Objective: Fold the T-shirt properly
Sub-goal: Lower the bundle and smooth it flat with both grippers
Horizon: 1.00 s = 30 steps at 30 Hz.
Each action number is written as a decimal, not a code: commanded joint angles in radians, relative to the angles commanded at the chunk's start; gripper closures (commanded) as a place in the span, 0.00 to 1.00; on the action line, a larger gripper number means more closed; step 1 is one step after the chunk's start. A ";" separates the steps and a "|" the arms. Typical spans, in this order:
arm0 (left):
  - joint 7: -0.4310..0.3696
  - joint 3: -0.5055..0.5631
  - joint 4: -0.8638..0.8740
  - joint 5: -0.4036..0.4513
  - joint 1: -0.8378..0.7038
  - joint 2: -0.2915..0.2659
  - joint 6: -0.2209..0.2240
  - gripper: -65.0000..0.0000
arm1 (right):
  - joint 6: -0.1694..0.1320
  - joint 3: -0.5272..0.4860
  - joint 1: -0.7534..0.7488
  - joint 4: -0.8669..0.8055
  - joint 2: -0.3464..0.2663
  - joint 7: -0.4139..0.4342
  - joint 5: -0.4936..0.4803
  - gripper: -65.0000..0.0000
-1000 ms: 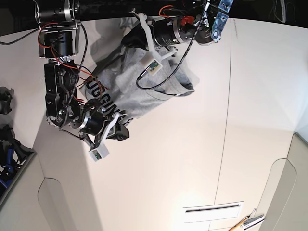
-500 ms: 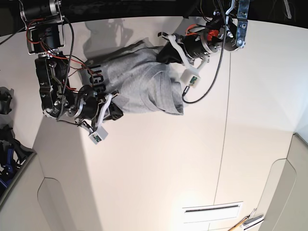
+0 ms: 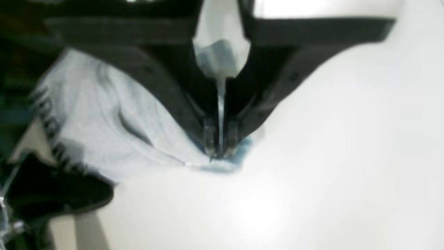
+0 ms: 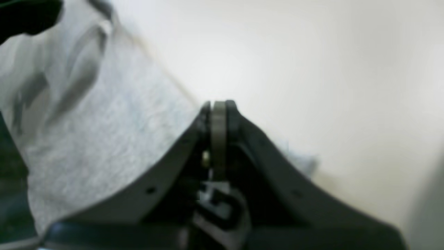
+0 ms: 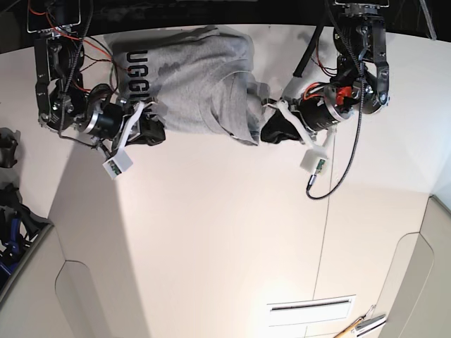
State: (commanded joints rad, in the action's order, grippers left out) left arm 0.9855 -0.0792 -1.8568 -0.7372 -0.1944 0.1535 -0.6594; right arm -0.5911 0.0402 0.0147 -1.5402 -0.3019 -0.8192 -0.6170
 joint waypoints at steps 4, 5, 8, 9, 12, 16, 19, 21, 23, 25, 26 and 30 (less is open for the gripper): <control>0.007 0.000 -0.189 -0.010 -0.096 0.039 -0.027 0.95 | 0.000 0.023 0.032 0.000 0.000 0.000 0.000 1.00; 0.012 0.000 -0.240 -0.009 -0.127 0.047 -0.039 0.95 | 0.000 0.024 0.042 0.000 0.000 -0.001 0.000 1.00; 0.026 0.003 -0.376 -0.018 -0.240 0.048 -0.039 0.96 | 0.000 0.024 0.061 -0.001 0.000 0.000 -0.001 1.00; 0.026 0.008 -0.404 -0.028 -0.278 0.048 -0.039 0.96 | 0.000 0.024 0.063 -0.001 0.000 0.000 0.000 1.00; 0.029 0.063 -0.420 -0.029 -0.357 0.048 -0.039 0.96 | 0.000 0.024 0.063 -0.001 0.000 0.009 0.000 1.00; 0.027 0.244 -0.419 0.013 -0.404 0.048 -0.039 0.96 | 0.000 0.023 0.062 -0.001 0.000 0.024 0.005 1.00; -0.042 0.373 -0.403 0.185 -0.401 0.049 -0.030 0.96 | 0.000 0.023 0.062 -0.001 0.000 0.026 0.011 1.00; -0.074 0.408 -0.385 0.245 -0.383 0.048 -0.029 0.96 | 0.000 0.023 0.062 -0.001 0.000 0.026 0.013 1.00; -0.071 0.421 -0.359 0.244 -0.354 0.048 -0.006 0.96 | 0.000 0.023 0.062 -0.001 0.000 0.026 0.018 1.00; -0.073 0.421 -0.318 0.245 -0.330 0.048 0.013 0.96 | 0.000 0.023 0.062 -0.001 0.000 0.026 0.018 1.00; -0.073 0.421 -0.290 0.245 -0.317 0.048 0.013 0.96 | 0.000 0.023 0.062 -0.001 0.000 0.026 0.019 1.00; -0.069 0.421 -0.173 0.240 -0.285 0.049 0.012 0.96 | 0.000 0.023 0.062 -0.001 0.000 0.026 0.019 1.00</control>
State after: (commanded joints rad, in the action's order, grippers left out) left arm 0.9161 0.3420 -2.0300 -0.4973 -0.4789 0.2024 -0.6476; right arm -0.5907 0.0635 0.0769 -1.5410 -0.3023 -0.7937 -0.5980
